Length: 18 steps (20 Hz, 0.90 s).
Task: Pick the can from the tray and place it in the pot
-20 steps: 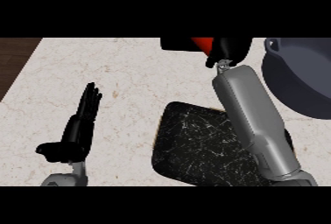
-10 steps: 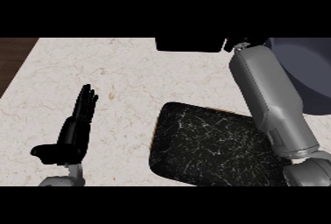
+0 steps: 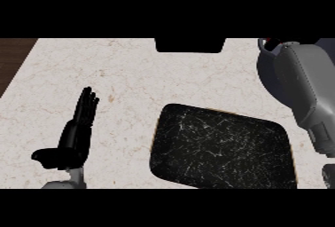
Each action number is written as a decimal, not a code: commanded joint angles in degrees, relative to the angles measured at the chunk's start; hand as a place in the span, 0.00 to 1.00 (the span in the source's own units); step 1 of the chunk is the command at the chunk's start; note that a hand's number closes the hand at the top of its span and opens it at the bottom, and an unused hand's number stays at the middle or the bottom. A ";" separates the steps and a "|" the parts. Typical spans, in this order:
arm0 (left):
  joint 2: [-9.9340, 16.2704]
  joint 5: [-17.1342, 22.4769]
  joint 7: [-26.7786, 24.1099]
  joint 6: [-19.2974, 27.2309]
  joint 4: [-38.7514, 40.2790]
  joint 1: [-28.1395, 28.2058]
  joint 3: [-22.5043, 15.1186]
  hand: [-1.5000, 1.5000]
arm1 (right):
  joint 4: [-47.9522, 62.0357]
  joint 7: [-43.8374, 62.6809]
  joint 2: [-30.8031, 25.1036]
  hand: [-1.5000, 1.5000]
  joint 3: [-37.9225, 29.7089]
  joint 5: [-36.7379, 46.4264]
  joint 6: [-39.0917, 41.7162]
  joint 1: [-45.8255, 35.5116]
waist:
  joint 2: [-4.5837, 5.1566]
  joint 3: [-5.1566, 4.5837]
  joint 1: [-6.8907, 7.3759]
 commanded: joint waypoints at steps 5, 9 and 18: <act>0.41 1.08 -3.00 -1.99 -0.39 3.50 0.26 0.50 | 6.68 -10.21 -8.22 1.00 -5.60 -5.77 -4.51 2.60 | 0.12 0.03 0.42; -0.37 -0.66 -4.02 -0.76 2.74 1.28 -0.10 0.50 | 11.57 -13.66 -10.02 1.00 -7.91 -8.58 -1.43 2.90 | 0.25 0.03 0.42; -1.39 -1.32 -2.54 -0.32 0.62 1.87 -1.76 0.50 | 19.65 -17.87 -13.32 1.00 -14.21 -14.51 -0.82 7.00 | 0.76 0.16 1.68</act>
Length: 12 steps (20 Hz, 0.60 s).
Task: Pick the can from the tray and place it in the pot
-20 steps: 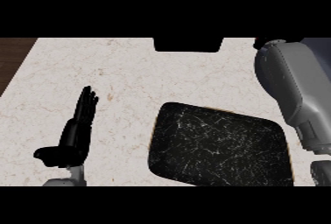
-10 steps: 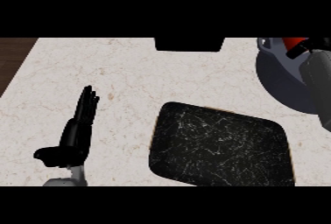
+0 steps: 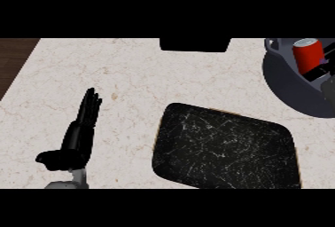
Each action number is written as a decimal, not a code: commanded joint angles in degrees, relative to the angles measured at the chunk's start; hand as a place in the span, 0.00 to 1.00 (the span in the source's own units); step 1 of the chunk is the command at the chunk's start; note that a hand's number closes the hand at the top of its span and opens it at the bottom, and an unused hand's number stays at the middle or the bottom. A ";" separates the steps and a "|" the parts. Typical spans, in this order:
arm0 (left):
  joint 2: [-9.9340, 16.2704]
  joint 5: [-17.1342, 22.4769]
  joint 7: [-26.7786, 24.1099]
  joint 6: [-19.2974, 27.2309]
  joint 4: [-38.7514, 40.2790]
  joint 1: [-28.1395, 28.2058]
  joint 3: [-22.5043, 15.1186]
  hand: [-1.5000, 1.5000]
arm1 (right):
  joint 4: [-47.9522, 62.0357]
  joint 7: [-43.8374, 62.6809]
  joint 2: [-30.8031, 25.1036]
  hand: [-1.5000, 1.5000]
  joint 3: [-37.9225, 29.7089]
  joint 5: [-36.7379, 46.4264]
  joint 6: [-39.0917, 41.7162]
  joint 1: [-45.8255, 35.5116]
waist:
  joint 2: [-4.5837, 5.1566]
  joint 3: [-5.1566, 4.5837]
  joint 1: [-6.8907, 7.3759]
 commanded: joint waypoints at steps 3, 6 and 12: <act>-0.05 -0.33 2.48 0.27 -1.64 -1.74 -0.43 0.50 | 5.04 6.33 -1.02 0.00 -2.53 -1.77 1.13 3.28 | 0.19 0.05 0.45; -0.42 0.38 0.45 -0.11 -1.03 0.21 -0.10 0.50 | 5.04 -1.76 -2.93 0.00 -5.07 -5.72 8.03 2.80 | -0.17 0.02 -0.18; 0.00 0.26 1.84 -0.22 -2.66 0.19 -0.35 0.50 | -1.82 -15.46 -1.29 0.00 -14.85 -16.40 -3.65 4.06 | -0.11 0.26 0.09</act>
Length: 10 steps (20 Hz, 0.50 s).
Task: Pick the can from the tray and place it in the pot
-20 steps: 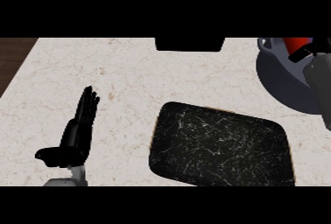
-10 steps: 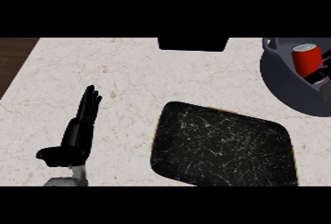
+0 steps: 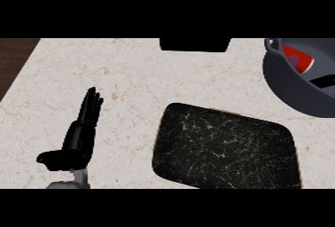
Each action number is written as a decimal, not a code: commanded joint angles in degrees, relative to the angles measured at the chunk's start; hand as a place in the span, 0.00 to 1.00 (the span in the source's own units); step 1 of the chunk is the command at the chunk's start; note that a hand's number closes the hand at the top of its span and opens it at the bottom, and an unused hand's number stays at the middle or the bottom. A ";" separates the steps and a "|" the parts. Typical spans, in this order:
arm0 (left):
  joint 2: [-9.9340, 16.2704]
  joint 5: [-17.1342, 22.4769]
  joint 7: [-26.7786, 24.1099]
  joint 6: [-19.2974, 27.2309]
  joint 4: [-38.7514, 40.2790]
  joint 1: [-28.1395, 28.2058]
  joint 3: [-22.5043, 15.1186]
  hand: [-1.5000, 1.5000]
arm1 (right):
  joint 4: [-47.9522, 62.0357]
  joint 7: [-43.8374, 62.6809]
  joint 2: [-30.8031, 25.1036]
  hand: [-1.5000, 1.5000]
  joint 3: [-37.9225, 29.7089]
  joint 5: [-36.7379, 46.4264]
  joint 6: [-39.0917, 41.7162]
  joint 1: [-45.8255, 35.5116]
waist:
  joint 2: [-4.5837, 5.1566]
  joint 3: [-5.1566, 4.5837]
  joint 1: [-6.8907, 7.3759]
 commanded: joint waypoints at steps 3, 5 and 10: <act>0.35 0.12 -0.47 0.10 -0.02 0.45 0.71 0.50 | -7.32 -13.55 2.81 0.00 -10.84 -12.61 -9.21 -0.44 | -0.29 0.11 -0.79; 1.54 0.97 -0.13 -0.91 -0.11 0.06 1.77 0.50 | -8.23 -18.63 1.40 0.00 -14.59 -16.99 -8.94 1.78 | -0.09 0.11 -0.85; 0.96 0.03 -1.00 -0.48 -1.39 2.04 0.37 0.50 | -7.58 -24.24 -0.03 0.00 -20.41 -24.13 -8.81 3.81 | -0.10 -0.04 -0.07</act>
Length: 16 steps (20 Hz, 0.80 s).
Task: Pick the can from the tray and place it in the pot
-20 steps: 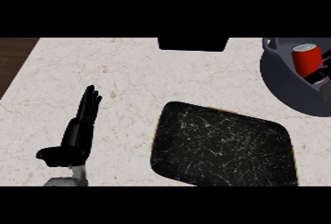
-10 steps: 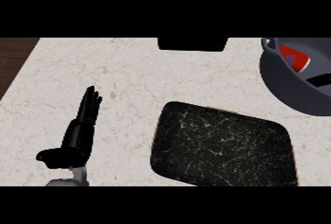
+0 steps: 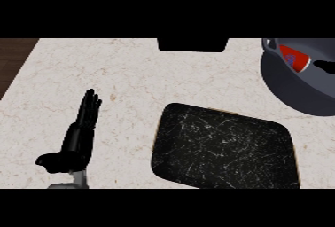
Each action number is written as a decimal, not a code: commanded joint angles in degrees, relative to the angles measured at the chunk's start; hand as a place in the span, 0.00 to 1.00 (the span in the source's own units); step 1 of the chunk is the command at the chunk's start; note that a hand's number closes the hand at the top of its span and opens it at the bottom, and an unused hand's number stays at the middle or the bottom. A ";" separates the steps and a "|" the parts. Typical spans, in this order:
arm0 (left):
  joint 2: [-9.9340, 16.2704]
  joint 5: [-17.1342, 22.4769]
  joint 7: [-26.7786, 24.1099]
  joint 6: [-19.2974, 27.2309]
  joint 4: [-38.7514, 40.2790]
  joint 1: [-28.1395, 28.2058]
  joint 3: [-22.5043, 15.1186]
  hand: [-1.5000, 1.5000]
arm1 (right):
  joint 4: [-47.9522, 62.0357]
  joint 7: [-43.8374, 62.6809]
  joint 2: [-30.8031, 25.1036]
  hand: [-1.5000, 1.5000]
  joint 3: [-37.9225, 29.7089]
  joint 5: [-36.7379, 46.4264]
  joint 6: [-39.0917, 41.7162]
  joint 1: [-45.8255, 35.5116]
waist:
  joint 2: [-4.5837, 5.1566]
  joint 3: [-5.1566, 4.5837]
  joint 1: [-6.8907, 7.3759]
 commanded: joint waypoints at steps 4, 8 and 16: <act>0.33 0.62 -0.43 -0.80 0.24 -1.06 0.62 0.50 | 1.40 -9.24 -3.89 0.00 -6.17 -8.46 0.90 3.41 | 0.03 -0.09 0.14; -0.59 -1.31 1.30 1.45 -0.78 -1.49 -0.23 0.50 | 1.13 -17.26 -5.07 0.00 -9.30 -13.34 4.61 8.41 | -0.17 -0.07 -0.48; 1.06 1.40 0.87 -1.65 2.09 -2.39 2.09 0.50 | 4.45 -19.86 -10.97 0.00 -8.72 -16.24 8.00 10.61 | -0.13 -0.09 -0.17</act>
